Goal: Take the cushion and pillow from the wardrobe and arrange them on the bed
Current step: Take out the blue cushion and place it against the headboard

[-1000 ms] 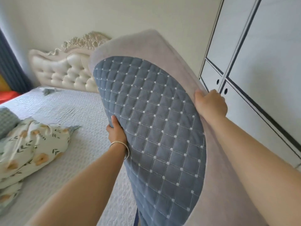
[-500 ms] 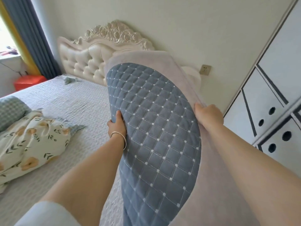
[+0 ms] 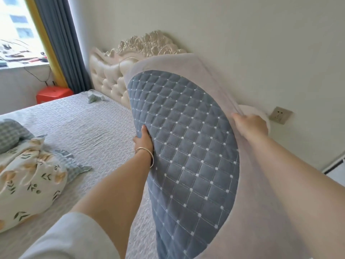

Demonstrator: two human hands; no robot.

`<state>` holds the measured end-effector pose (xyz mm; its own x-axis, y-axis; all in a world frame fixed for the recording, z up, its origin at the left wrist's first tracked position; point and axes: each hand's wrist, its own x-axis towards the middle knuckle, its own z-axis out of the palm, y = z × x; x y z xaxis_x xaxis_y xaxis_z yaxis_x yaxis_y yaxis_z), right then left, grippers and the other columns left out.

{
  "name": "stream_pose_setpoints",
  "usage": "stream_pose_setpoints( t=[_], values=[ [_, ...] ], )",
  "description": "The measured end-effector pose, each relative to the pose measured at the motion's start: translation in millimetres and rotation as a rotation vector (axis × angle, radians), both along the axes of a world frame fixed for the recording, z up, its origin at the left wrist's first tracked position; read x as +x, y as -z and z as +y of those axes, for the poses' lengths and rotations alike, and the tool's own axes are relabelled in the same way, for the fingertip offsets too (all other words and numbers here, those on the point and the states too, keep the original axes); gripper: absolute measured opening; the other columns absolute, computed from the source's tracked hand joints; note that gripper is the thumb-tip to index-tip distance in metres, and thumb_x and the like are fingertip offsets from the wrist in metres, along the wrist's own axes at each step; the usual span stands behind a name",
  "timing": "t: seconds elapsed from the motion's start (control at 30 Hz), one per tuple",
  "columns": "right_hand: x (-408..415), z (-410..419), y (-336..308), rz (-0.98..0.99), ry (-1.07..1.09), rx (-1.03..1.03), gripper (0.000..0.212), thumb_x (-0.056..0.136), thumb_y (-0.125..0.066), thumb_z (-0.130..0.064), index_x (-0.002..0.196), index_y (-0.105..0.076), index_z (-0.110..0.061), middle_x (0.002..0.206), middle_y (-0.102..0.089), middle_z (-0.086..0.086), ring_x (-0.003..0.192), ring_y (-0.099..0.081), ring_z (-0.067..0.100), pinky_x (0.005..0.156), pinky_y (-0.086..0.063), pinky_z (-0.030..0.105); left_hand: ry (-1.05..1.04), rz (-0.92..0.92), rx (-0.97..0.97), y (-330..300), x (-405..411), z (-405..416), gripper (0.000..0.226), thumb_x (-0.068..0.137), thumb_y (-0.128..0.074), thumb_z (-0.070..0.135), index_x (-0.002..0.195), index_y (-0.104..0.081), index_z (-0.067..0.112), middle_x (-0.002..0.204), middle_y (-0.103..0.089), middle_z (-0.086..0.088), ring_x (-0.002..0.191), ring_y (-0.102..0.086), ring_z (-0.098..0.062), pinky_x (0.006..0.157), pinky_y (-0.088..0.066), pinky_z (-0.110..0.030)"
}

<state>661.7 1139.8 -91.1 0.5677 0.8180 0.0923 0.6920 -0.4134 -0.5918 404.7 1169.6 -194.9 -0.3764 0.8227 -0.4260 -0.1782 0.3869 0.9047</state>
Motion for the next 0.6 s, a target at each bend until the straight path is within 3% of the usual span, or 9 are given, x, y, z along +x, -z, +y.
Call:
stream_pose_setpoints(
  t=[0.2,0.33,0.47,0.6],
  values=[
    [22.9,129.4,28.5,-0.008,-0.186,-0.059,0.059,0.084,-0.045,-0.051,0.121,-0.058,-0.007,0.125,-0.058,0.017,0.113,-0.054,0.035,0.085,-0.039,0.035,-0.068,0.007,-0.037,32.2,15.1,98.3,0.076,0.09,-0.03,0.061,0.144,-0.024,0.008,0.147,-0.034,-0.018,0.134,-0.031,-0.037,0.11,-0.019,-0.05],
    [29.6,222.0,61.4,0.015,-0.278,-0.109,0.074,0.067,-0.039,-0.061,0.113,-0.061,-0.008,0.118,-0.061,0.016,0.108,-0.056,0.035,0.086,-0.042,0.036,-0.171,-0.022,-0.074,66.1,25.6,159.2,0.083,0.085,-0.033,0.067,0.144,-0.025,0.009,0.146,-0.036,-0.019,0.134,-0.032,-0.038,0.111,-0.019,-0.052],
    [27.9,322.4,106.5,-0.008,-0.393,-0.183,0.079,0.061,-0.035,-0.062,0.113,-0.062,-0.009,0.117,-0.062,0.015,0.107,-0.056,0.034,0.088,-0.044,0.037,-0.24,-0.05,-0.182,113.7,38.9,219.3,0.117,0.055,-0.032,0.088,0.147,-0.016,0.019,0.151,-0.026,-0.017,0.137,-0.025,-0.039,0.112,-0.016,-0.059],
    [21.1,409.4,170.9,-0.037,-0.548,-0.263,0.069,0.076,-0.045,-0.055,0.122,-0.057,-0.006,0.126,-0.056,0.017,0.114,-0.052,0.033,0.091,-0.042,0.036,-0.303,-0.045,-0.376,173.8,44.8,262.6,0.136,0.033,-0.038,0.099,0.146,-0.011,0.029,0.149,-0.029,-0.018,0.133,-0.03,-0.043,0.109,-0.02,-0.063]
  ],
)
